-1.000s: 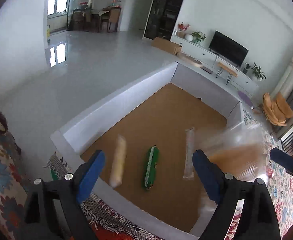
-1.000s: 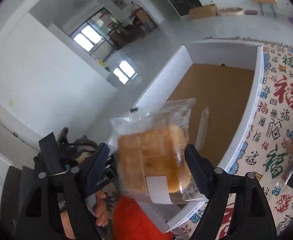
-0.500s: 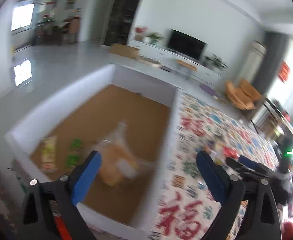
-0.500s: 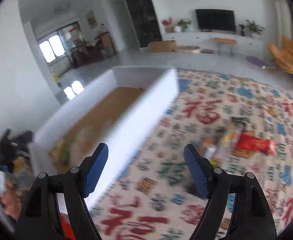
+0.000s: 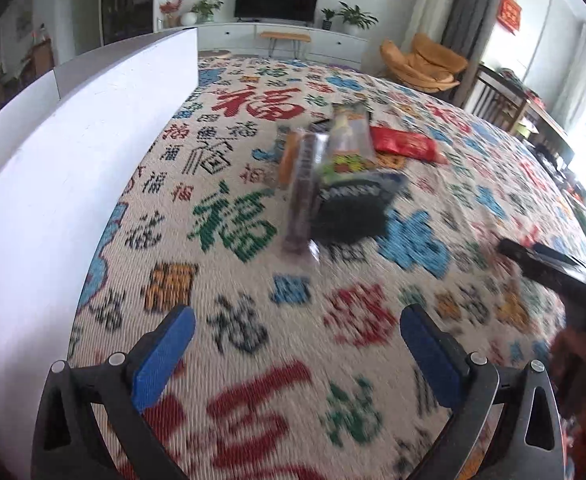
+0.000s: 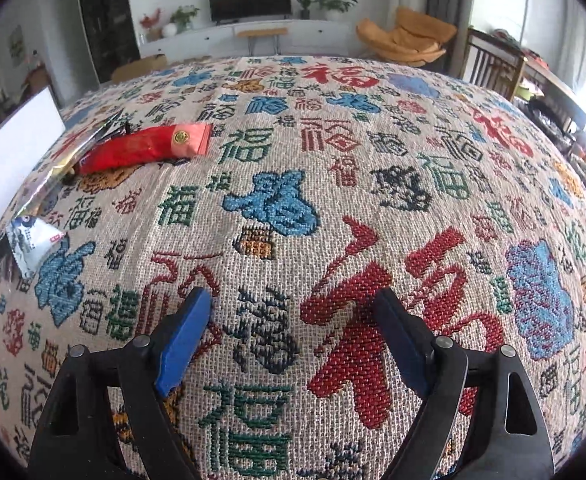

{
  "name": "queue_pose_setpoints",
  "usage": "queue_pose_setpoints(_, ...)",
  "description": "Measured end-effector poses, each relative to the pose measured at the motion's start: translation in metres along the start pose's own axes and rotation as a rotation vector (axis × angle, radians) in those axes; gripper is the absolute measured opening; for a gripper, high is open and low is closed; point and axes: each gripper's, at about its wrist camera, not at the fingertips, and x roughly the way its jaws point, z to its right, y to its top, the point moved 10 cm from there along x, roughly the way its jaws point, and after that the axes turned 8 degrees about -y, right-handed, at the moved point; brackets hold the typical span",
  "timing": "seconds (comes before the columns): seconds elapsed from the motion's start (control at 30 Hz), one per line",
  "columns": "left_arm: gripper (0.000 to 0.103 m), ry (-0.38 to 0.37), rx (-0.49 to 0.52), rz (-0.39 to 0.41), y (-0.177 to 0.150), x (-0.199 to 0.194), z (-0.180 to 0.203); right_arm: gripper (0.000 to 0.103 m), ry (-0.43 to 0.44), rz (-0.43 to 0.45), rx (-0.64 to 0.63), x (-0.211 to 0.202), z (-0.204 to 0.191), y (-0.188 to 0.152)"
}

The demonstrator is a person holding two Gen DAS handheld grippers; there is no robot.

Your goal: Organize snacks

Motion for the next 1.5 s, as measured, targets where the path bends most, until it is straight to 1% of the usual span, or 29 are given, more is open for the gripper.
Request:
queue_pose_setpoints(0.1, 0.101, 0.024, -0.036, 0.010, 0.002, 0.016, -0.015, 0.092, -0.040, 0.001, -0.020, 0.003, -0.001, 0.003)
queue_pose_setpoints(0.13, 0.101, 0.043, -0.016, 0.040, 0.003, 0.014, -0.016, 0.092, -0.038, -0.001, -0.016, 0.008, -0.001, 0.005)
queue_pose_setpoints(0.17, 0.101, 0.046, -0.019, 0.031, 0.002, 0.016, -0.017, 0.092, -0.022, -0.008, -0.003, 0.009, 0.001, 0.005)
queue_pose_setpoints(0.23, 0.102, 0.039, -0.025, 0.034, 0.002, 0.015, -0.019, 0.093, 0.006, -0.009, 0.019, 0.012, 0.003, 0.005)
queue_pose_setpoints(0.3, 0.102, 0.029, -0.033, 0.038, 0.003, 0.015, -0.020, 0.093, -0.010, -0.011, 0.006, 0.013, -0.002, 0.003)
queue_pose_setpoints(0.6, 0.102, 0.025, -0.033, 0.037, 0.003, 0.015, -0.020, 0.093, -0.009, -0.011, 0.007, 0.010, -0.004, 0.000)
queue_pose_setpoints(0.97, 0.102, 0.055, -0.013, 0.022, 0.002, 0.018, -0.019, 0.093, -0.009, -0.011, 0.008, 0.010, -0.004, 0.000)
queue_pose_setpoints(1.5, 0.103, 0.057, -0.011, 0.021, 0.002, 0.018, -0.019, 0.093, -0.009, -0.011, 0.008, 0.010, -0.004, 0.000)
